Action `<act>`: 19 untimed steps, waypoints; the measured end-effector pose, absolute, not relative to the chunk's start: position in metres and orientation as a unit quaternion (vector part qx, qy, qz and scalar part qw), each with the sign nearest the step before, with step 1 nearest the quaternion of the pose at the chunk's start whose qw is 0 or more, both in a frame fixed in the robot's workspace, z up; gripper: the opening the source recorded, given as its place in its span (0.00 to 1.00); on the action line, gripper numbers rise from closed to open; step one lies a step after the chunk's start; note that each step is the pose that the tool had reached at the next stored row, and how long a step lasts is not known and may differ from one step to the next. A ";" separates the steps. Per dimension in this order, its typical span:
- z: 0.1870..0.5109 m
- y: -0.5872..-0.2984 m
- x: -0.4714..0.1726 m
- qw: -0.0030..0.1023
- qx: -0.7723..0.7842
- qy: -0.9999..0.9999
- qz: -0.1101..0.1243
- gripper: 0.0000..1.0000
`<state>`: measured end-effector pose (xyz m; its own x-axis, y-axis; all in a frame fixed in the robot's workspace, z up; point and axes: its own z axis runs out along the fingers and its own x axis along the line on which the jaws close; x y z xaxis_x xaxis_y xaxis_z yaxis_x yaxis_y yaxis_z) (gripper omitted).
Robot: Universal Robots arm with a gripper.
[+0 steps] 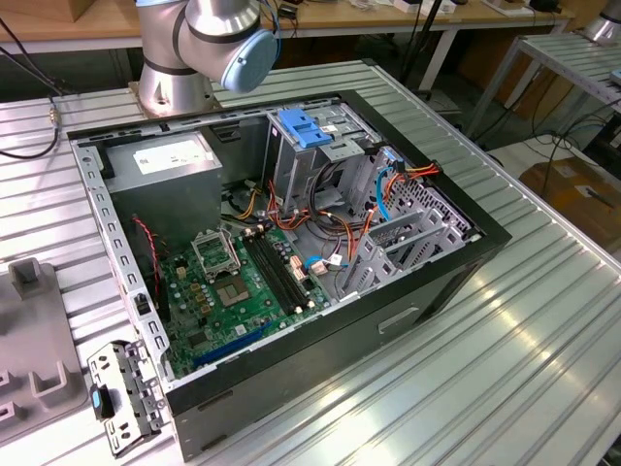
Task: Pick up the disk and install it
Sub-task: 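Pick up the disk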
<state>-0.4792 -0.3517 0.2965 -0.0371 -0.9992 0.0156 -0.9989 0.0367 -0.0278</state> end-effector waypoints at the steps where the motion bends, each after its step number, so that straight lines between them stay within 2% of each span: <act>1: 0.297 -0.352 -0.479 0.004 -0.694 0.720 -0.015 0.37; 19: 0.328 -0.352 -0.479 0.004 -0.694 0.720 -0.015 0.37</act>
<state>-0.4791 -0.3516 0.3279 -0.0371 -0.9992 0.0158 -0.9989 0.0367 -0.0277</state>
